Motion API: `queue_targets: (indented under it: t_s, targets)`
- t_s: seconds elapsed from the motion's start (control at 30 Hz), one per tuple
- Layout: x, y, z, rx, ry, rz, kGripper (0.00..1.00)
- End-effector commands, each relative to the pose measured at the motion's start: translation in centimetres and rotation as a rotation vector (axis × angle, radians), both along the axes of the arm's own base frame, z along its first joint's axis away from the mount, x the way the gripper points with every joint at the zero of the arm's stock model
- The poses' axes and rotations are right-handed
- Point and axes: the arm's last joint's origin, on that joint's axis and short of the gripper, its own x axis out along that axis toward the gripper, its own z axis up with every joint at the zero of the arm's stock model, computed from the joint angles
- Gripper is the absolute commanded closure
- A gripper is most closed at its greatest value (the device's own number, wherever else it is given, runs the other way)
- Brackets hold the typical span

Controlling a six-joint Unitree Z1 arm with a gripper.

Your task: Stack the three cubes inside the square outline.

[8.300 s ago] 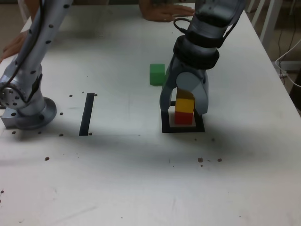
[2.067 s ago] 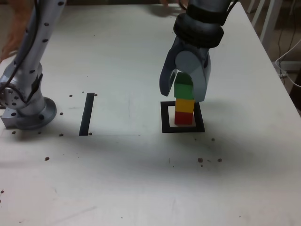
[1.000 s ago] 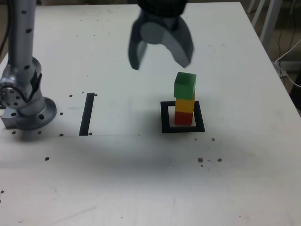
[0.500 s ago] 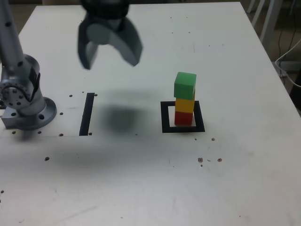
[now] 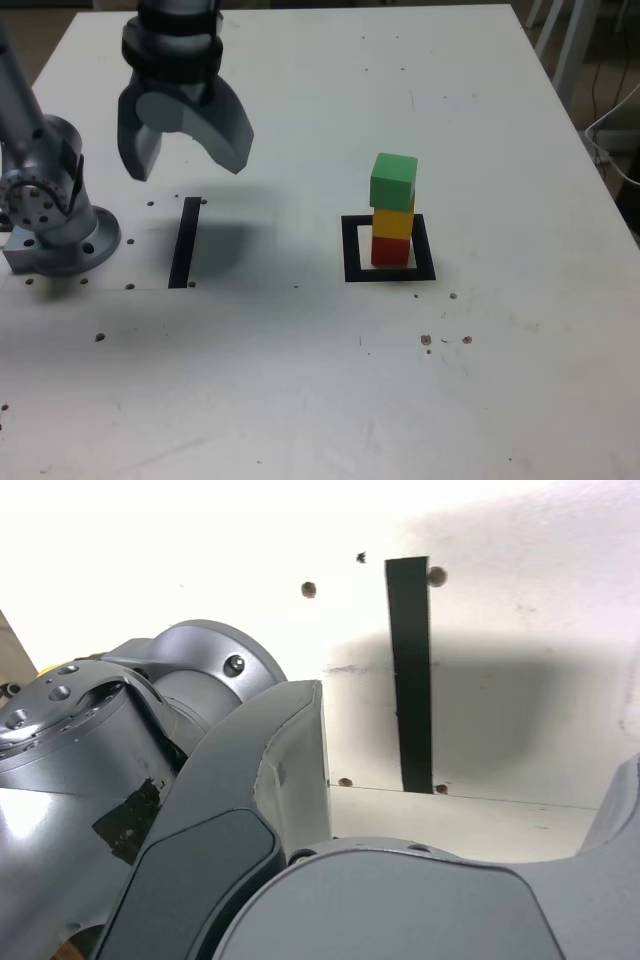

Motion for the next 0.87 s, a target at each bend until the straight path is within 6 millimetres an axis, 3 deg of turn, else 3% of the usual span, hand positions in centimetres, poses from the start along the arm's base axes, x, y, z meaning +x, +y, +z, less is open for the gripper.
queue_targets:
  t_s: [0.0, 0.47, 0.83]
  targets:
    - [-0.3, 0.0, -0.2, -0.003, -0.004, 0.005, 0.01]
    - [-1.6, -0.5, -2.8, -0.059, -0.004, 0.023, 0.01]
    - [-1.7, -0.5, -3.3, -0.066, -0.008, 0.025, 0.01]
